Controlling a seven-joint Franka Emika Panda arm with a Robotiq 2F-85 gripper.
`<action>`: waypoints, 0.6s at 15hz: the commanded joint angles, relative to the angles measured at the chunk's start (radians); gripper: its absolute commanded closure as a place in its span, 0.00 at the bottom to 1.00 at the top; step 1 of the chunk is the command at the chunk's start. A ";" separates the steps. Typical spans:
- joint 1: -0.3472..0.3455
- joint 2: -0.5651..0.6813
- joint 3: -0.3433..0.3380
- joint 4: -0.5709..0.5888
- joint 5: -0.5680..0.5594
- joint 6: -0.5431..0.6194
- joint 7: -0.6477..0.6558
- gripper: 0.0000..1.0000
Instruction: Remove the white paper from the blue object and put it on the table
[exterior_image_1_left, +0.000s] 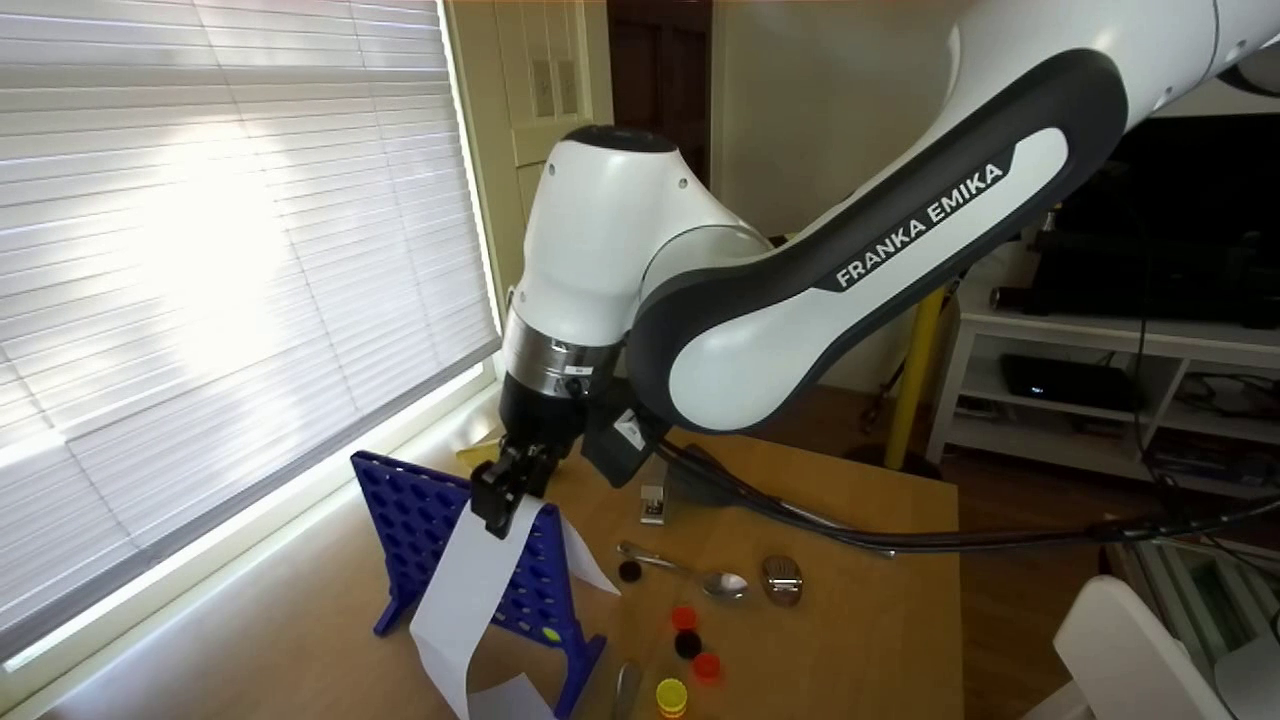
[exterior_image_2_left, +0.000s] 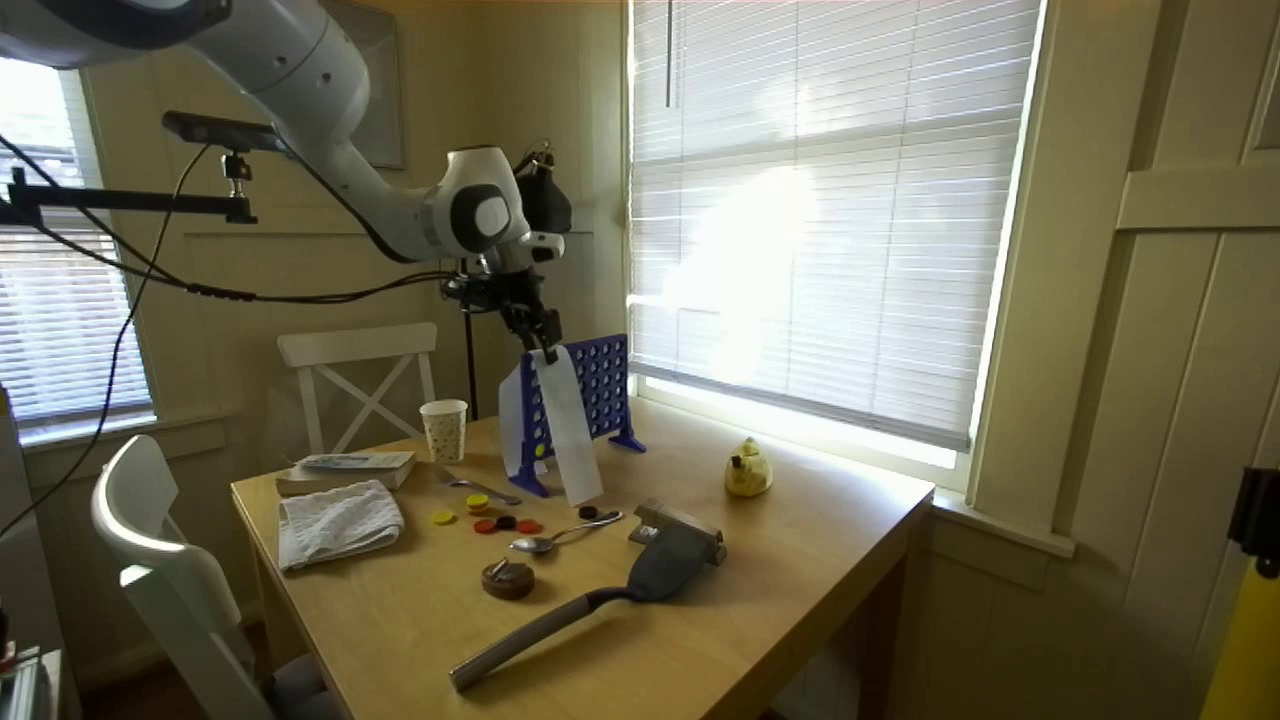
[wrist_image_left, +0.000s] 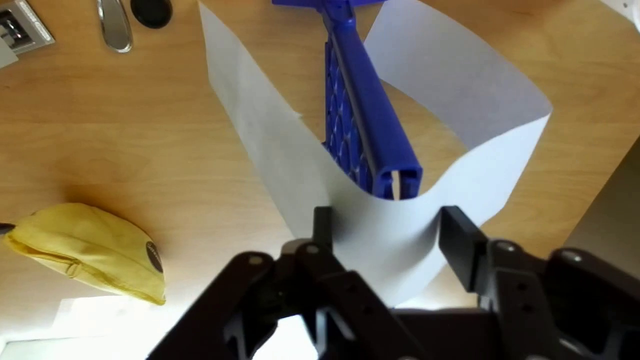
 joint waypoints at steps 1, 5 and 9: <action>0.015 0.016 -0.012 0.036 -0.010 -0.016 0.028 0.58; 0.014 0.005 -0.007 0.042 -0.003 -0.024 0.026 0.73; 0.021 -0.021 -0.011 0.042 -0.014 -0.033 0.031 0.82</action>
